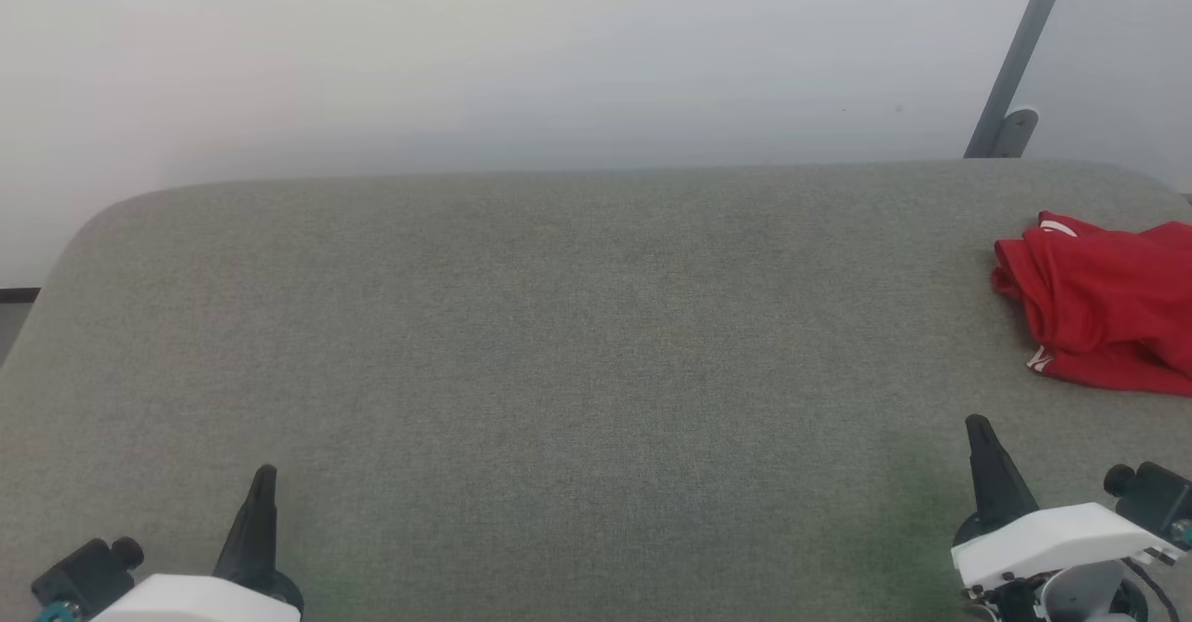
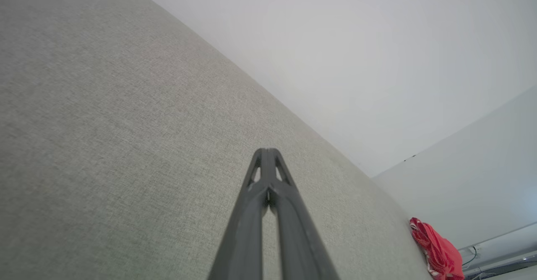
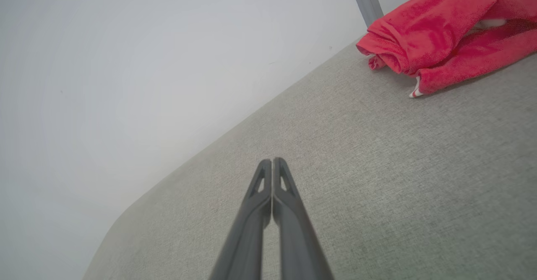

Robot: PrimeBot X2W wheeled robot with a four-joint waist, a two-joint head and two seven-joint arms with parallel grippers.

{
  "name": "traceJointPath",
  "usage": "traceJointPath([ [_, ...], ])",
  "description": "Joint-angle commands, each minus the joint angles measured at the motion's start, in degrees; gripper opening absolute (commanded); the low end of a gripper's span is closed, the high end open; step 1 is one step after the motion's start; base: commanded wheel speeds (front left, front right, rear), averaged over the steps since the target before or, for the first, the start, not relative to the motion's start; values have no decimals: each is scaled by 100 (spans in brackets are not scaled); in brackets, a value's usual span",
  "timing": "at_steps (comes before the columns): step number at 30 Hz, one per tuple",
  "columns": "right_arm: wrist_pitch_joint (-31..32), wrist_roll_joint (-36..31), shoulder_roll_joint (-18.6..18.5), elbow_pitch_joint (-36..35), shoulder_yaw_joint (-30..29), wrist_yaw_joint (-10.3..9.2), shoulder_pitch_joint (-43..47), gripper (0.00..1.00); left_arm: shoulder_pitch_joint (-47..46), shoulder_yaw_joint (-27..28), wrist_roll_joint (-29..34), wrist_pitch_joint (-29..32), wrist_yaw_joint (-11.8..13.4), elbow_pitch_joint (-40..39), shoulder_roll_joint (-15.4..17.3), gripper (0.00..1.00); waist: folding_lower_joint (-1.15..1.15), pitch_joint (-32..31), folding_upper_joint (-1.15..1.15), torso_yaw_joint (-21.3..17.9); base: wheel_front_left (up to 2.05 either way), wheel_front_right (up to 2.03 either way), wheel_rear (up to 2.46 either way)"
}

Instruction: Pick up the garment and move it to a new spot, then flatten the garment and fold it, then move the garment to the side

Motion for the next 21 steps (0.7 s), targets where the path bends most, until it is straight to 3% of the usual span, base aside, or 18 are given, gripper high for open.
traceJointPath([
  [1,41,179,-15,-103,8,1,-143,0,-196,60,-155,32,-4,-82,28,0,0,1,0,1,0,0,0],
  [21,326,1670,-13,-154,21,2,-224,0,-398,165,-1246,417,-7,-104,-257,0,0,34,0,15,0,0,0],
])
